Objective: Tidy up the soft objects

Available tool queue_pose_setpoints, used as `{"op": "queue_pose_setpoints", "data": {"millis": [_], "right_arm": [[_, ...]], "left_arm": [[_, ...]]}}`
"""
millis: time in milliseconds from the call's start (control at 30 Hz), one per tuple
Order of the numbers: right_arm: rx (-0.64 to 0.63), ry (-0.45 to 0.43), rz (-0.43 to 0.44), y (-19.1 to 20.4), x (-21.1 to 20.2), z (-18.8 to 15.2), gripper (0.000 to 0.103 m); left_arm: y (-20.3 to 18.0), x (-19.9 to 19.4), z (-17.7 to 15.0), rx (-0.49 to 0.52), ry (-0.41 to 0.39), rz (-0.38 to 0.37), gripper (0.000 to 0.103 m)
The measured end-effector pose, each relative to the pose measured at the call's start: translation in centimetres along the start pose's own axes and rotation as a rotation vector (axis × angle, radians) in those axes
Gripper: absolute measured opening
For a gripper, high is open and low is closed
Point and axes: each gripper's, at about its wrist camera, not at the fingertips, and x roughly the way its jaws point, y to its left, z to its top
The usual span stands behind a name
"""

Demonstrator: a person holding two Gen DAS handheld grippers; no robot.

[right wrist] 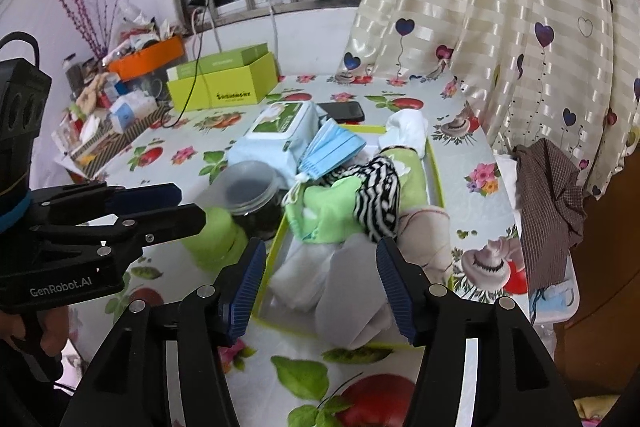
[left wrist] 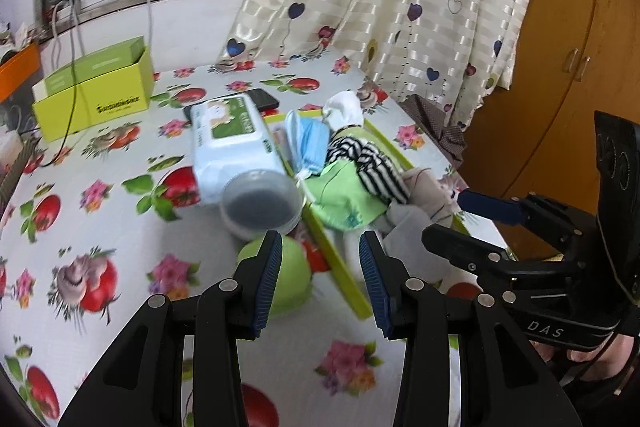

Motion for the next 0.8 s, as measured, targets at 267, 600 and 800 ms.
{"op": "queue_pose_setpoints", "data": {"millis": [267, 600, 800], "right_arm": [[-0.03, 0.014, 0.002, 1.9, -0.5, -0.9, 0.059], [-0.067, 0.033, 0.014, 3.3, -0.6, -1.8, 0.06], [-0.067, 0.037, 0.013, 3.4, -0.6, -2.1, 0.06]], "left_arm": [[0.7, -1.4, -1.8, -0.015, -0.011, 0.052, 0.042], [1.4, -1.4, -3.1, -0.049, -0.001, 0.076, 0.042], [1.2, -1.5, -3.5, -0.046, -0.008, 0.095, 0.042]]}}
